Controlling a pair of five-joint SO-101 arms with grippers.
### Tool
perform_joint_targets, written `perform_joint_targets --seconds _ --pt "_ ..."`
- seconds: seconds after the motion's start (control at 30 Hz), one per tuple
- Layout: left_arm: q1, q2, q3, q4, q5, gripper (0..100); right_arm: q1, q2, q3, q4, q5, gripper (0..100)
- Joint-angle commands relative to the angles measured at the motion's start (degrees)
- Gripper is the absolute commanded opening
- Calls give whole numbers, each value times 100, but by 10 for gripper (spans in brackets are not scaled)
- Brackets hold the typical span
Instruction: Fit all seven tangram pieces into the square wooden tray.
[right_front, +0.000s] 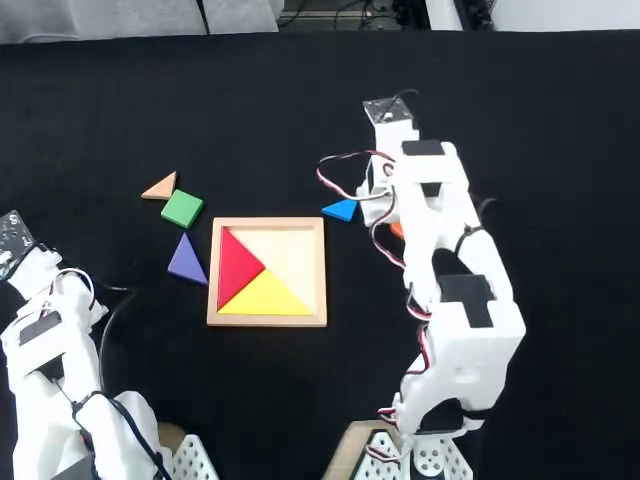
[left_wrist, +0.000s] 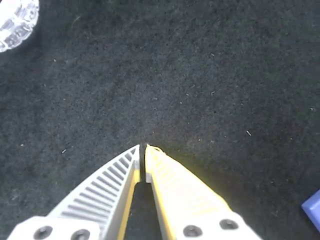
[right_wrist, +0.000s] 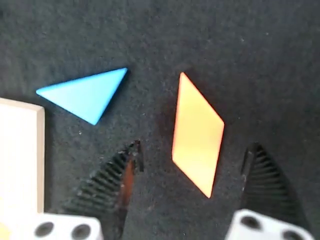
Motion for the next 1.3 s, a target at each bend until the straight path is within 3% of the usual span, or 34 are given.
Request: perform_joint_targets --seconds 0.0,0.4,0.6,0.87,1.1,1.27 --pt "66 18 -251 -97 0 34 -70 31 -101 -273 -185 258" --pt "40 18 -251 -97 0 34 -53 690 -664 35 -457 197" --pt "48 18 -251 -97 0 34 -53 664 -673 44 -457 89" --pt "48 18 -251 -97 0 34 -44 593 -699 220 -475 78" --pt "66 18 -251 -105 0 34 -229 -1218 -585 1424 -1143 78" --pt "66 18 -251 -123 0 34 -1055 -2484 321 1451 -1231 78"
